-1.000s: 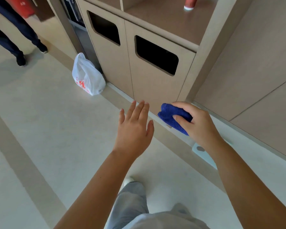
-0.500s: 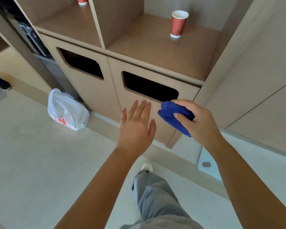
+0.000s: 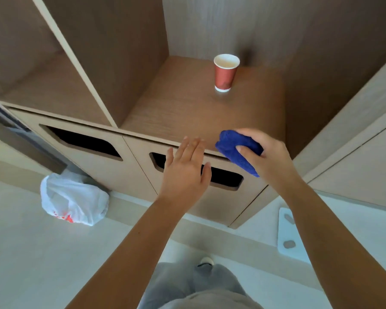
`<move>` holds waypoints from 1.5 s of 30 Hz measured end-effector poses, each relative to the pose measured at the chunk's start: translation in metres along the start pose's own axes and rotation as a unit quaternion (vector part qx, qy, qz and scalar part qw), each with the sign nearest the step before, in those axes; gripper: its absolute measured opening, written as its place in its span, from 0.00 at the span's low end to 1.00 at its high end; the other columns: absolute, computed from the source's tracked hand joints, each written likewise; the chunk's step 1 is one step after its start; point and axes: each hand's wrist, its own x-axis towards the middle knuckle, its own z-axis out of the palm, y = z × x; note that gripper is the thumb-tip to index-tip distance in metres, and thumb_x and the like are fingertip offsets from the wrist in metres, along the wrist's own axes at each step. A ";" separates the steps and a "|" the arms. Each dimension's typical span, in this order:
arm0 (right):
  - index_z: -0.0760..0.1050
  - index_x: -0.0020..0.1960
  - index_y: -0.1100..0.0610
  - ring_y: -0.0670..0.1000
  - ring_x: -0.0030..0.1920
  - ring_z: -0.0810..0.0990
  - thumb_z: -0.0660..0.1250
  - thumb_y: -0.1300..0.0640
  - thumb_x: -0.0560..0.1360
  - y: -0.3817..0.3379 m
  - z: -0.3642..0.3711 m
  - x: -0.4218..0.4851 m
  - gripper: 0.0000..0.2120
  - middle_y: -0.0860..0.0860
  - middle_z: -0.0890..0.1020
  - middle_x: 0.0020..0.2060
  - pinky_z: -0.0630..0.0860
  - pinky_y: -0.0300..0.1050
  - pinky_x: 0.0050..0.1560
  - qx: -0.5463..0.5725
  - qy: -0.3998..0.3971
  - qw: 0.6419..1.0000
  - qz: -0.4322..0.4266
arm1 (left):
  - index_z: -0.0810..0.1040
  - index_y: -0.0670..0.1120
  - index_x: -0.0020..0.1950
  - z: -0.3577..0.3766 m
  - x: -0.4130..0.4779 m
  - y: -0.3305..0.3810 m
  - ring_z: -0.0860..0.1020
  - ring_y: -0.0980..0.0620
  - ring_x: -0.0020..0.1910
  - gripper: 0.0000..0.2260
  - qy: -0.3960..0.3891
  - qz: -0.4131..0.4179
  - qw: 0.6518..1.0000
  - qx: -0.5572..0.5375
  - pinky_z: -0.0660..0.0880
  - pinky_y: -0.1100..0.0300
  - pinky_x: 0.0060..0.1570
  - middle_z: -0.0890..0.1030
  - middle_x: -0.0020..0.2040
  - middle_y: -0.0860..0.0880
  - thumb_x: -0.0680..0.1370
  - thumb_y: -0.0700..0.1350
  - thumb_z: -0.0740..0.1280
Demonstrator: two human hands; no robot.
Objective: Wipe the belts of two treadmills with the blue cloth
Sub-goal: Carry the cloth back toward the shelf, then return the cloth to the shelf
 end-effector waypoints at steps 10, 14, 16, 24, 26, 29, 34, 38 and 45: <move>0.74 0.64 0.55 0.51 0.57 0.77 0.66 0.66 0.74 0.033 -0.006 0.083 0.19 0.50 0.78 0.58 0.74 0.46 0.59 -0.124 0.088 0.987 -0.044 | 0.73 0.37 0.65 0.019 0.088 -0.032 0.70 0.40 0.67 0.23 -0.049 0.097 0.994 -0.031 0.64 0.38 0.62 0.75 0.64 0.41 0.75 0.48 0.53; 0.76 0.62 0.58 0.55 0.55 0.79 0.68 0.69 0.72 0.054 0.019 0.083 0.19 0.54 0.80 0.56 0.76 0.53 0.55 -0.169 0.078 0.982 -0.042 | 0.71 0.38 0.66 0.032 0.109 -0.041 0.68 0.40 0.68 0.24 -0.073 0.126 0.989 -0.036 0.63 0.38 0.63 0.73 0.66 0.41 0.76 0.48 0.52; 0.77 0.60 0.59 0.55 0.55 0.78 0.69 0.70 0.69 0.062 0.032 0.076 0.20 0.55 0.81 0.54 0.75 0.57 0.56 -0.172 0.089 0.979 -0.055 | 0.70 0.39 0.67 0.037 0.115 -0.044 0.67 0.41 0.69 0.24 -0.089 0.141 0.985 -0.039 0.63 0.39 0.63 0.72 0.67 0.41 0.76 0.48 0.52; 0.73 0.66 0.53 0.52 0.71 0.62 0.62 0.53 0.74 0.077 0.052 0.058 0.20 0.50 0.73 0.67 0.56 0.63 0.66 -0.264 0.042 0.963 -0.026 | 0.70 0.39 0.67 0.059 0.123 -0.053 0.69 0.42 0.68 0.24 -0.142 0.206 0.968 -0.038 0.65 0.38 0.61 0.73 0.67 0.42 0.75 0.48 0.52; 0.71 0.68 0.53 0.50 0.72 0.58 0.58 0.48 0.75 0.074 0.054 0.056 0.23 0.50 0.70 0.69 0.53 0.61 0.67 -0.272 0.042 0.961 -0.007 | 0.69 0.39 0.69 0.063 0.125 -0.053 0.67 0.43 0.69 0.25 -0.154 0.221 0.962 -0.037 0.63 0.38 0.63 0.71 0.68 0.42 0.76 0.49 0.51; 0.72 0.67 0.56 0.55 0.72 0.59 0.56 0.47 0.75 0.066 0.059 0.056 0.24 0.54 0.68 0.70 0.53 0.60 0.67 -0.279 0.078 0.957 0.024 | 0.66 0.41 0.71 0.069 0.129 -0.056 0.62 0.45 0.72 0.26 -0.172 0.239 0.955 -0.044 0.58 0.39 0.66 0.68 0.71 0.44 0.77 0.50 0.49; 0.69 0.68 0.61 0.59 0.71 0.62 0.51 0.48 0.77 0.057 0.078 0.055 0.26 0.59 0.68 0.70 0.61 0.61 0.66 -0.330 0.139 0.928 0.101 | 0.65 0.41 0.71 0.076 0.131 -0.062 0.63 0.44 0.71 0.24 -0.136 0.270 0.953 -0.024 0.57 0.40 0.64 0.66 0.72 0.44 0.77 0.49 0.51; 0.57 0.75 0.57 0.46 0.73 0.44 0.45 0.44 0.78 0.056 0.088 0.059 0.29 0.51 0.56 0.75 0.44 0.49 0.70 -0.325 0.134 0.920 0.172 | 0.67 0.40 0.70 0.084 0.137 -0.065 0.65 0.45 0.70 0.23 -0.140 0.288 0.947 -0.009 0.61 0.39 0.63 0.68 0.71 0.43 0.78 0.48 0.51; 0.51 0.76 0.53 0.42 0.72 0.39 0.39 0.40 0.76 0.070 0.065 0.064 0.32 0.43 0.45 0.73 0.38 0.45 0.70 -0.350 0.071 0.920 0.162 | 0.63 0.40 0.72 0.092 0.146 -0.052 0.60 0.47 0.73 0.25 -0.203 0.273 0.940 0.001 0.59 0.40 0.66 0.63 0.73 0.43 0.79 0.50 0.45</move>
